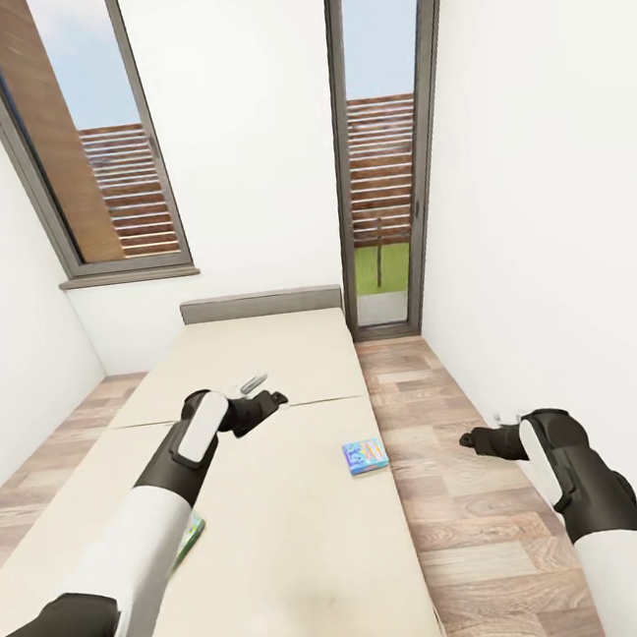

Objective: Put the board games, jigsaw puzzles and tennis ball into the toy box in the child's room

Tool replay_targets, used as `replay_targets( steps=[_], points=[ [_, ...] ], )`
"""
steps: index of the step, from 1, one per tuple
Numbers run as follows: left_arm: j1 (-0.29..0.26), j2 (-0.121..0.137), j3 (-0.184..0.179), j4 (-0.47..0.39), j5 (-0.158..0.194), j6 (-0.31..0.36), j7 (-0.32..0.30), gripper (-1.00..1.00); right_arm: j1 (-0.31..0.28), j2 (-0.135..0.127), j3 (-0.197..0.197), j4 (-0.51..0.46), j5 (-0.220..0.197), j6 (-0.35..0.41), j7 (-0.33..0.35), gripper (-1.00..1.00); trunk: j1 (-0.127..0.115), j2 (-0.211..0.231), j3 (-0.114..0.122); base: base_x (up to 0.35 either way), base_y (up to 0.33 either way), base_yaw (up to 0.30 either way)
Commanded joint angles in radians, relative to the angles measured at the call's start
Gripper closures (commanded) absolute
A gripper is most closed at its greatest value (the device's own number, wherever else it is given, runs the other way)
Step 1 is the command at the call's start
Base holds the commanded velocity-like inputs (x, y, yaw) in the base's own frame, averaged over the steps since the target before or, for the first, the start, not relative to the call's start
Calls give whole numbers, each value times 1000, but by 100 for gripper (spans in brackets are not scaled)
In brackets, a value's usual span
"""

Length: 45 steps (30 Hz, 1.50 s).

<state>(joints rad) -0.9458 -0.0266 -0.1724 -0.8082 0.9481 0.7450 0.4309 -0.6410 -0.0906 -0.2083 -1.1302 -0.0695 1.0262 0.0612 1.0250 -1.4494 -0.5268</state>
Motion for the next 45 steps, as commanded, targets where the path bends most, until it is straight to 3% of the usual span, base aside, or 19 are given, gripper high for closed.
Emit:
replay_targets(
  steps=[1, 13, 45],
  points=[
    [-6, 4, -1, 5, 11, 0, 9, -100, -3, 1, -2, -2, -3, 5, 0, -100, 0, -1, -1, 0, 0, 0],
    [-70, 17, -3, 63, 12, -9, 8, -100, -8, 4, 0, -38, -1, 7, -2, -100, 0, -1, -1, 0, 0, 0],
    [-70, 22, -3, 69, 11, -15, 7, -100, -8, 5, 0, -69, -1, 9, -4, -100, 0, -1, -1, 0, 0, 0]
  ],
)
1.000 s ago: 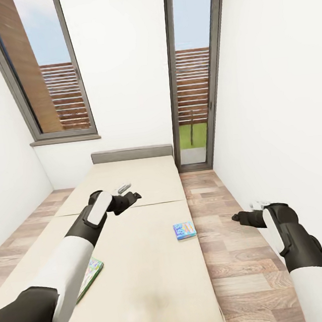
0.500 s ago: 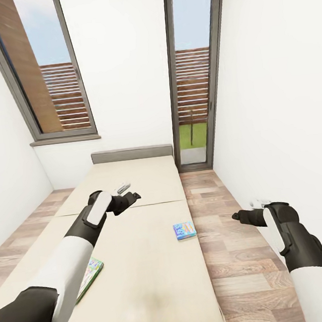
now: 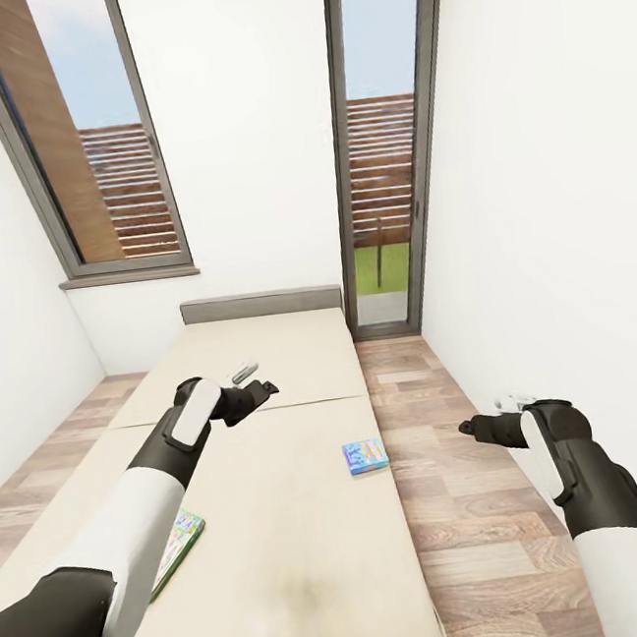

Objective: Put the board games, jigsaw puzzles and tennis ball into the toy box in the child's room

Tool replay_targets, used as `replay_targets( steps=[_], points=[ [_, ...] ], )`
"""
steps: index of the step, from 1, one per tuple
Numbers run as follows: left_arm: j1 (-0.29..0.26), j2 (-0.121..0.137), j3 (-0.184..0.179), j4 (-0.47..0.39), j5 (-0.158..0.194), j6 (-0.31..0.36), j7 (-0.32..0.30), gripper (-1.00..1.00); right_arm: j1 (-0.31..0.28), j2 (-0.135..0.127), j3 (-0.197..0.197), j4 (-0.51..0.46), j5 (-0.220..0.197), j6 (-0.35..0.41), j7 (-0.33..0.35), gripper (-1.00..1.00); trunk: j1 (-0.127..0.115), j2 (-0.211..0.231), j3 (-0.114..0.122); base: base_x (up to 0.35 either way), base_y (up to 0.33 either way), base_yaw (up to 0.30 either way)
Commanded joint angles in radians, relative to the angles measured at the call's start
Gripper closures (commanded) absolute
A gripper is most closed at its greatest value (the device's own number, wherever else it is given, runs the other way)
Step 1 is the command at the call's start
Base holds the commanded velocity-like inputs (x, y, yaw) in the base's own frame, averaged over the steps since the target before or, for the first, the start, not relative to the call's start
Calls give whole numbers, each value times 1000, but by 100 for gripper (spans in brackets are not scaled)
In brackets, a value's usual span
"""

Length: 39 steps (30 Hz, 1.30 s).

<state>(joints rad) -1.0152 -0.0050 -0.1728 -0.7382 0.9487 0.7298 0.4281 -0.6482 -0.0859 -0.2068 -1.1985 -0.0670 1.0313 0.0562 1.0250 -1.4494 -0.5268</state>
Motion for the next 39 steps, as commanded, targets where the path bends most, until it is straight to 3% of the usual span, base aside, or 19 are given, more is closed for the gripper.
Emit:
replay_targets(
  steps=[1, 19, 23, 24, 39],
  points=[
    [-1, 0, -2, -1, 11, 0, 10, -100, -1, 0, -1, -1, -4, 4, 1, -100, 0, -1, -1, 0, 0, 0],
    [-13, -2, -4, 38, 10, -1, 11, -100, -1, 1, 1, -1, -4, 4, 1, -100, 0, -1, -1, 0, 0, 0],
    [-100, -1, -6, 195, 10, -68, 4, -100, 0, 1, 2, -16, -4, 11, 2, -100, 0, -1, -1, 0, 0, 0],
    [-200, -8, -10, 341, 10, -134, -3, -100, 1, 0, 4, -73, -5, 16, 4, -100, 0, -1, -2, 0, 0, 0],
    [-233, -10, -11, 372, 10, -151, -5, -100, 1, -1, 6, -94, -15, 16, 17, -100, 0, -1, -24, 0, 0, 0]
  ],
)
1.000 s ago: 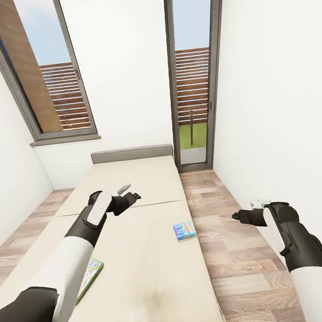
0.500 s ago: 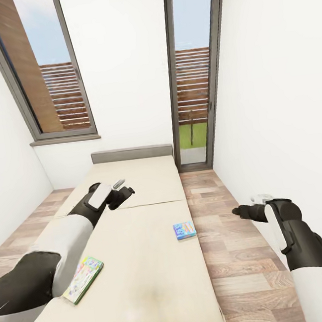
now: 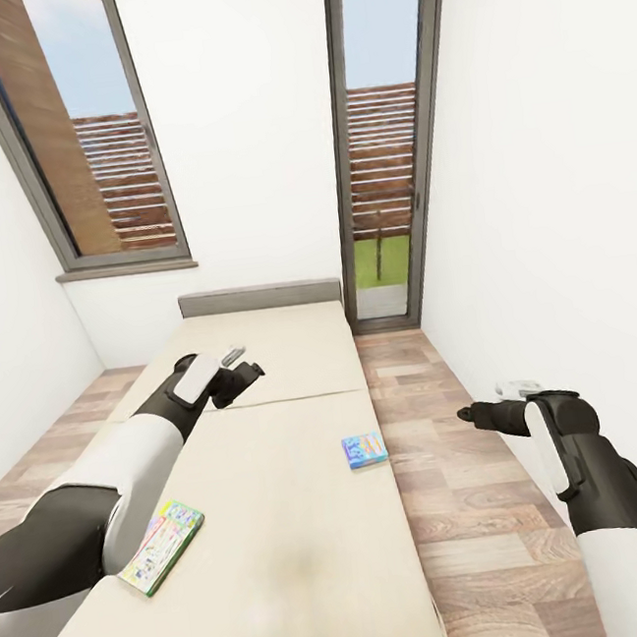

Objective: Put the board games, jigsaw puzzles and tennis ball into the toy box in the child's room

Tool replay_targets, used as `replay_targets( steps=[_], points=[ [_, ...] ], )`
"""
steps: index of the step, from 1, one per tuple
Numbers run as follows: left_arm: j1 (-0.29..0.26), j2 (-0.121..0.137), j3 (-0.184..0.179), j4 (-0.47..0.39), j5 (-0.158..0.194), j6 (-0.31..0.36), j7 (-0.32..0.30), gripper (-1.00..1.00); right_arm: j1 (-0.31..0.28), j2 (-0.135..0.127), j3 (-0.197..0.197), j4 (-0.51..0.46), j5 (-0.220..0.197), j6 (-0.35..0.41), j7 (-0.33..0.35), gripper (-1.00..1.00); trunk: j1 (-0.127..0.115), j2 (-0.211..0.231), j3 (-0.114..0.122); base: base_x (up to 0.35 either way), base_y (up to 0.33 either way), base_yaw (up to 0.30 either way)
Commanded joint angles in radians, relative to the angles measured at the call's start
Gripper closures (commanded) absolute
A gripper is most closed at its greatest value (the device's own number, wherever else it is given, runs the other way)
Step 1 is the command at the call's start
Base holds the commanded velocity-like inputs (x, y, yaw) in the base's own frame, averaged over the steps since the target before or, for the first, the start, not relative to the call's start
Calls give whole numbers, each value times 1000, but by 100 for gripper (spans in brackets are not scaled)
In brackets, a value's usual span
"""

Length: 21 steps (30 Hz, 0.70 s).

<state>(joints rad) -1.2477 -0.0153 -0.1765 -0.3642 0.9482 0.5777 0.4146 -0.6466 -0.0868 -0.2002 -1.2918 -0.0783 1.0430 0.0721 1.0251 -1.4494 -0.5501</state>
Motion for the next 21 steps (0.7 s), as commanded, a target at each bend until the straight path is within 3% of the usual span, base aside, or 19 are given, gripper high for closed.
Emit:
replay_targets(
  steps=[1, 21],
  points=[
    [-1, 1, -8, -2, 11, 1, 9, -100, -1, 0, -1, -1, -4, 4, 1, -100, 0, -1, -3, 0, 0, 0],
    [-3, 3, -6, -3, 15, 18, 10, -100, -2, -1, 1, 5, -3, 4, 2, -100, 0, -1, -35, 0, 0, 0]
  ],
)
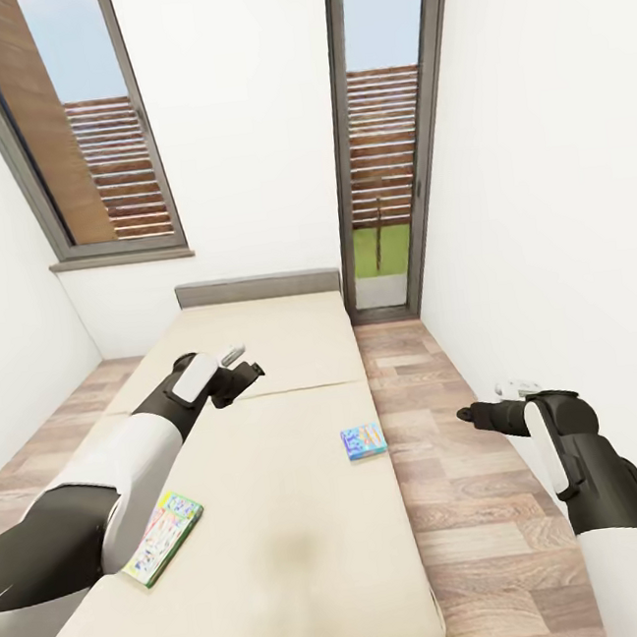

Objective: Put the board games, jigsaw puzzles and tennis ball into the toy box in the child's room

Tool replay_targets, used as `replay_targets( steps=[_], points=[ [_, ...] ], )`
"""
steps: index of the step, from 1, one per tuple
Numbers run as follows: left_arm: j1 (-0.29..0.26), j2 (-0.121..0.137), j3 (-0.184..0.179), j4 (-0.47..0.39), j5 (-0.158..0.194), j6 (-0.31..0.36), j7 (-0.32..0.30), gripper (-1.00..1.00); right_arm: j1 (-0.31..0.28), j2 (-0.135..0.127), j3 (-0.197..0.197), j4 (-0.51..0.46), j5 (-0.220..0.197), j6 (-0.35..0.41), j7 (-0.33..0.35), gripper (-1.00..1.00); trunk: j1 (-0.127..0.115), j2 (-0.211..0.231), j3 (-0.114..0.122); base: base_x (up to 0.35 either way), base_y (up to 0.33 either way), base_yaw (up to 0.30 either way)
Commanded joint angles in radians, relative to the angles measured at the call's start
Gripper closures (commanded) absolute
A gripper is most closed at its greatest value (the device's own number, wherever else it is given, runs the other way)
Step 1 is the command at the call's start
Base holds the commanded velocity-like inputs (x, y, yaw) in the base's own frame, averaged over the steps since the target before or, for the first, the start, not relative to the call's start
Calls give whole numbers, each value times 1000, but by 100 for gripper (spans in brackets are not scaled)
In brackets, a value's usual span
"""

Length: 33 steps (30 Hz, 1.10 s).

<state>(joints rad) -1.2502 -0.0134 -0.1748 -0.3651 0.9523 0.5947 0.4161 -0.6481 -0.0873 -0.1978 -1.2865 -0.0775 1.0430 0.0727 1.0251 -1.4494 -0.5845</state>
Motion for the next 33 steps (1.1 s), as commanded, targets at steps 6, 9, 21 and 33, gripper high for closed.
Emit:
replay_targets(
  steps=[6, 9, 21, 33],
  points=[
    [-2, -3, -8, -3, 9, 1, 19, -100, -1, 2, 0, 1, -4, 4, 1, -100, 0, -1, -11, 0, 0, 0],
    [-5, -3, -8, -3, 9, 1, 24, -100, -1, 3, 1, 4, -4, 4, 1, -100, 0, -1, -16, 0, 0, 0],
    [-11, -5, -7, -7, 11, 4, 27, -100, -2, 13, 2, 14, -4, 4, 1, -100, 0, -1, -35, 0, 0, 0],
    [-5, -7, -9, -41, 13, 5, 27, -100, -1, 14, 2, 14, -4, 4, 1, -100, 0, -1, -55, 0, 0, 0]
  ],
)
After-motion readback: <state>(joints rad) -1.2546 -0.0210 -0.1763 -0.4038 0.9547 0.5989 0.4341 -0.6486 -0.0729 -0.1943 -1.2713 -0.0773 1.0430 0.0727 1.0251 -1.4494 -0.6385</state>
